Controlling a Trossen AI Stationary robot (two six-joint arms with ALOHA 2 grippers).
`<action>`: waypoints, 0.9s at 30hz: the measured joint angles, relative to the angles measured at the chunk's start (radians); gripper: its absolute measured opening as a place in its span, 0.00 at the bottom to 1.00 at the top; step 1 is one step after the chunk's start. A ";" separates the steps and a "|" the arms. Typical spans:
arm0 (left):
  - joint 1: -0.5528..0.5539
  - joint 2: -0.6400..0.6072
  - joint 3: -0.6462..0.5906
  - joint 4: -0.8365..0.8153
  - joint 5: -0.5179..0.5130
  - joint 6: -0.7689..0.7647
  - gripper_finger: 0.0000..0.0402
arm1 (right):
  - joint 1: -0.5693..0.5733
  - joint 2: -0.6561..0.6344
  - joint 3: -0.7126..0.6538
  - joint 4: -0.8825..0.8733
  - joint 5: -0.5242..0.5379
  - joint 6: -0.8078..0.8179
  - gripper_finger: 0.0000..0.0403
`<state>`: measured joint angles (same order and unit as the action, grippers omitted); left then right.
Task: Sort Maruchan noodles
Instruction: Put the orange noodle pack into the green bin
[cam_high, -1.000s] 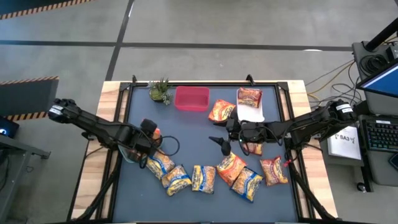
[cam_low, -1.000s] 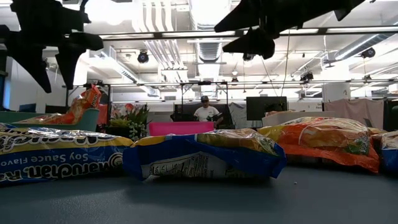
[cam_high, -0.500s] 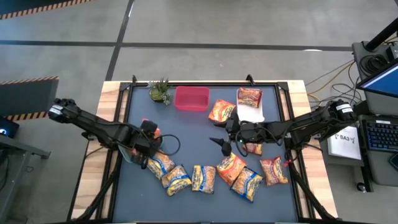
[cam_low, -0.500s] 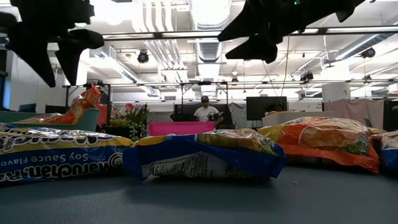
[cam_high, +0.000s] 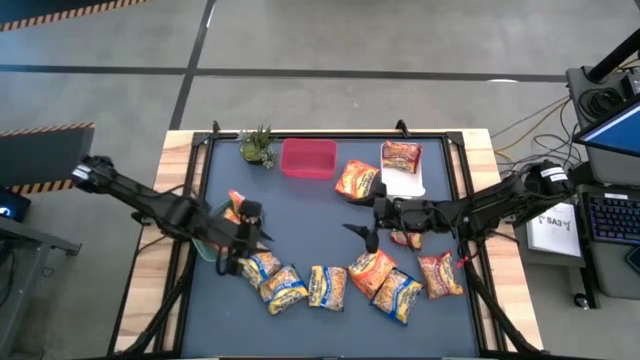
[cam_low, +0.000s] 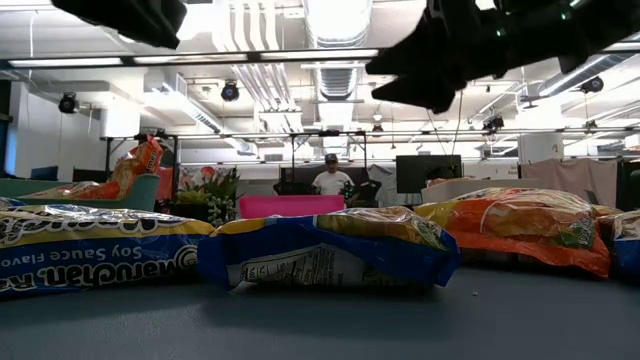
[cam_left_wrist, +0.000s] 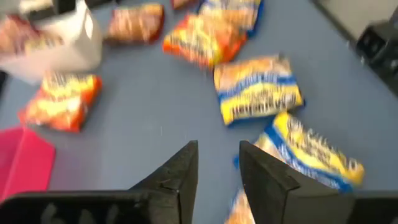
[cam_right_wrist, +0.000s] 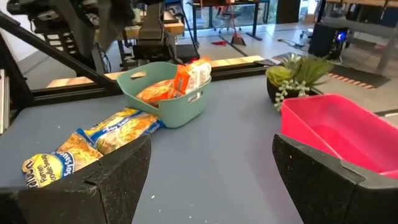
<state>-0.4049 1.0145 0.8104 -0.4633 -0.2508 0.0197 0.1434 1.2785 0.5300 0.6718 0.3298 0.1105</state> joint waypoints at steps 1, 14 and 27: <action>0.001 -0.018 -0.025 0.041 -0.001 0.017 0.22 | -0.002 0.000 -0.004 0.001 0.000 0.003 0.80; 0.001 -0.127 -0.211 0.271 -0.226 -0.022 0.13 | -0.045 -0.022 0.106 -0.365 0.010 0.229 0.75; 0.001 -0.009 -0.138 0.316 -0.248 0.046 0.12 | -0.050 0.001 0.250 -0.704 0.010 0.345 0.70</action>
<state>-0.4042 1.0056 0.6723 -0.1477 -0.4992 0.0657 0.0933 1.2793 0.7803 -0.0326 0.3401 0.4553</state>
